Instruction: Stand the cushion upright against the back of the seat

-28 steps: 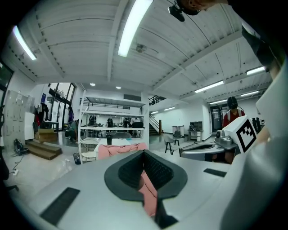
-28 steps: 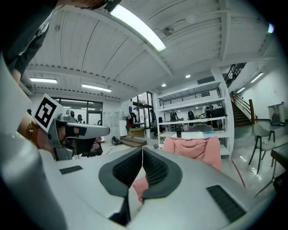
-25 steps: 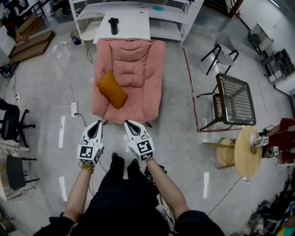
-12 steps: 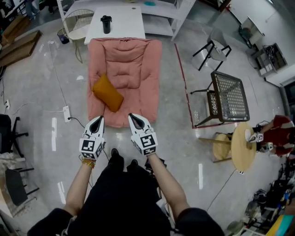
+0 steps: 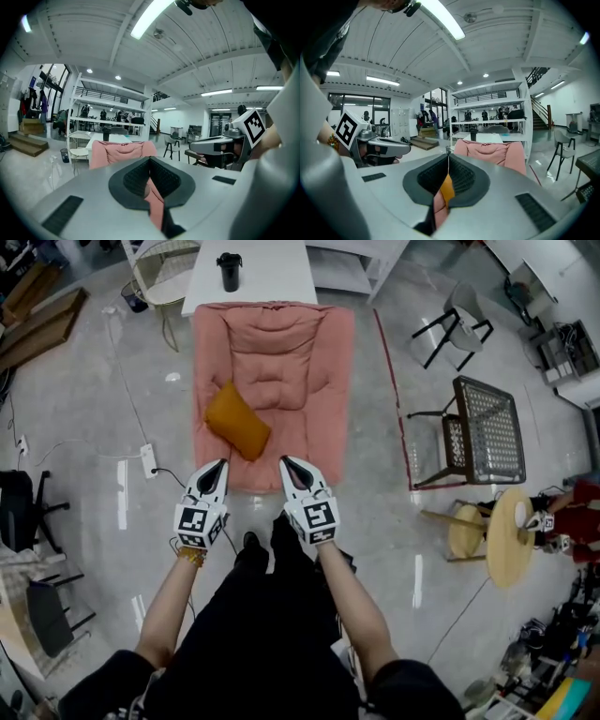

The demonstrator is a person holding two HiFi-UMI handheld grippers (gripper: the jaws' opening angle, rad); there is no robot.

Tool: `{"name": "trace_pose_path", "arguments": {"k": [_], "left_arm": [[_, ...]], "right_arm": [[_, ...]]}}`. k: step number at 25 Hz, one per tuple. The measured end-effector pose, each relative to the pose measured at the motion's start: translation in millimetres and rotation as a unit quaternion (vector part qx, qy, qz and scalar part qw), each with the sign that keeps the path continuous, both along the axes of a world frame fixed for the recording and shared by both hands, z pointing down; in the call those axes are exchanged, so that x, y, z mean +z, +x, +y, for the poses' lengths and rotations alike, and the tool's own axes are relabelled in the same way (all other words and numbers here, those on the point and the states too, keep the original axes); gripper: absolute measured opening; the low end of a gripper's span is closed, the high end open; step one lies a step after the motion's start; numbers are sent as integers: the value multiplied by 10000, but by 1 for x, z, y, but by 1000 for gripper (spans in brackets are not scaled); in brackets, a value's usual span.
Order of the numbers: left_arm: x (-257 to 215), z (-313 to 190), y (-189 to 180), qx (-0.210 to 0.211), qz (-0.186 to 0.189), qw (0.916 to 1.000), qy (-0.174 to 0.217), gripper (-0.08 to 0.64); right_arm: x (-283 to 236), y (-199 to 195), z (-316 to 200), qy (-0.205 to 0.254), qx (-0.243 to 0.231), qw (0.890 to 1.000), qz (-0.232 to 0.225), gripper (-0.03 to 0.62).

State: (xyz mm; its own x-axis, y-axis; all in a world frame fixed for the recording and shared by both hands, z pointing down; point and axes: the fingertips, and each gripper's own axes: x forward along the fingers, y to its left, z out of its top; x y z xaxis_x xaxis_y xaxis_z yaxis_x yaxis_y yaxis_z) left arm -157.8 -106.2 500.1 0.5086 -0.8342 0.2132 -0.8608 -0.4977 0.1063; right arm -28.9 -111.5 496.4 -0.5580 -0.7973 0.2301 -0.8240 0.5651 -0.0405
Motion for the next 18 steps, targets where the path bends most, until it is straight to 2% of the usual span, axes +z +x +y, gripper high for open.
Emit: {"name": "trace_pose_path", "arguments": {"k": [6, 12, 15, 18], "left_arm": [[18, -54, 18, -126, -228, 9994, -209, 12], [22, -100, 31, -477, -340, 9975, -396, 12], [30, -120, 31, -722, -267, 9958, -499, 13], [41, -133, 24, -738, -353, 9948, -602, 12]], "right_arm": [[16, 15, -60, -145, -117, 9997, -177, 15], [31, 39, -107, -448, -146, 9976, -514, 15], [42, 50, -121, -547, -243, 9971, -475, 15], [47, 51, -131, -624, -305, 9965, -459, 15]]}}
